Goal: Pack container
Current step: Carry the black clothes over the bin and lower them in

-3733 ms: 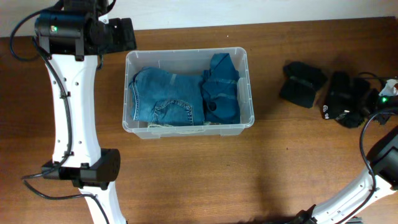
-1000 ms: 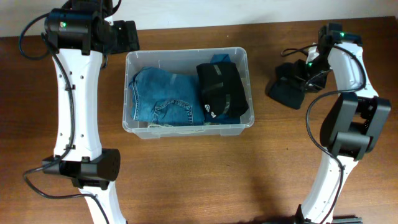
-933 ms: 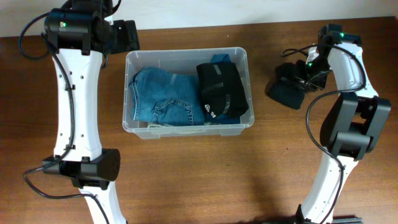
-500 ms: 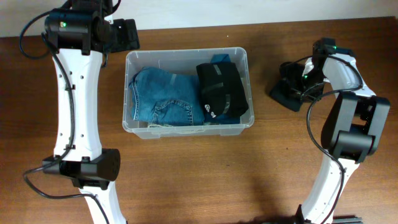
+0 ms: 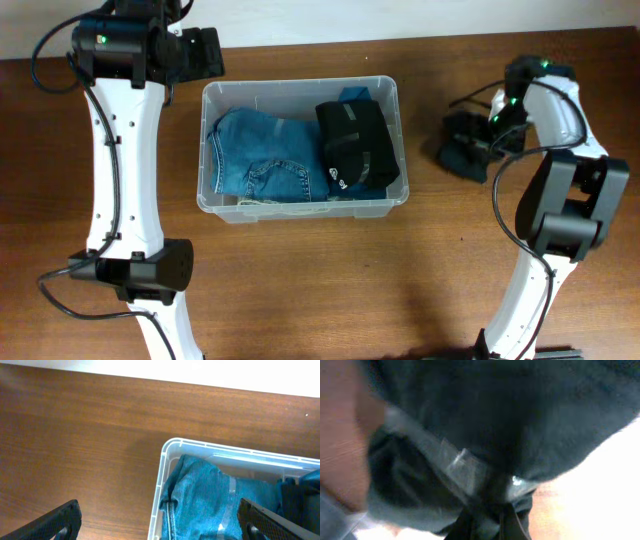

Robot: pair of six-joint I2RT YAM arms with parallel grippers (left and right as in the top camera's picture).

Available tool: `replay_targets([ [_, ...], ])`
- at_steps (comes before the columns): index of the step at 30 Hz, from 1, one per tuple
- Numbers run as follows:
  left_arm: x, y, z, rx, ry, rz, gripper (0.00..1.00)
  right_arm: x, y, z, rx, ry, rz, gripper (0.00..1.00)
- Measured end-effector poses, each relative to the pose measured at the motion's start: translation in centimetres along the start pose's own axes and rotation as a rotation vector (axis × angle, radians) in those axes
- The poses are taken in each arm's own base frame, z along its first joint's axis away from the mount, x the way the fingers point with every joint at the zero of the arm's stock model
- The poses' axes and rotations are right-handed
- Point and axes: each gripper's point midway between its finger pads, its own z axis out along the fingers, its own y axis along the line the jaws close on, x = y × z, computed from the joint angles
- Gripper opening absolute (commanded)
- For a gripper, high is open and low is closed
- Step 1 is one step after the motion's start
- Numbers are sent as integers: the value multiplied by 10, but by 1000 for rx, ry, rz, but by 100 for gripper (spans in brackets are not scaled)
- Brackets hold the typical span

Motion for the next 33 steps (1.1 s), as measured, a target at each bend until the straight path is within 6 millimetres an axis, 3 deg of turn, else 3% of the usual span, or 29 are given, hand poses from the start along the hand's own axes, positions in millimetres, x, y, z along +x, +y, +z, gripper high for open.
replay_targets([
  [4,-3,-1,0,3,-12,-2,99,-12,16,-53,-35,-88,-72,4],
  [7,-5,-1,0,3,-22,-4,99,-13,38,-108,-85,-197,-158,4],
  [9,-8,2,0,-16,-34,-6,100,-3,65,-151,-121,-291,-243,4],
  [10,-10,7,0,-44,-42,-7,99,9,89,-172,-145,-334,-310,4],
  [12,-11,13,0,-67,-47,-11,99,25,119,-184,-166,-357,-391,4],
  [14,-12,18,0,-80,-48,-18,100,42,150,-185,-184,-355,-471,4],
  [19,-9,39,3,-109,-27,-48,99,102,239,-165,-233,-293,-708,4],
  [22,-8,48,4,-121,-17,-60,99,132,276,-157,-244,-288,-793,4],
  [27,-5,50,4,-123,-4,-60,99,152,311,-135,-208,-310,-813,4],
  [33,-4,48,4,-110,2,-59,99,145,321,-79,-171,-295,-726,4],
])
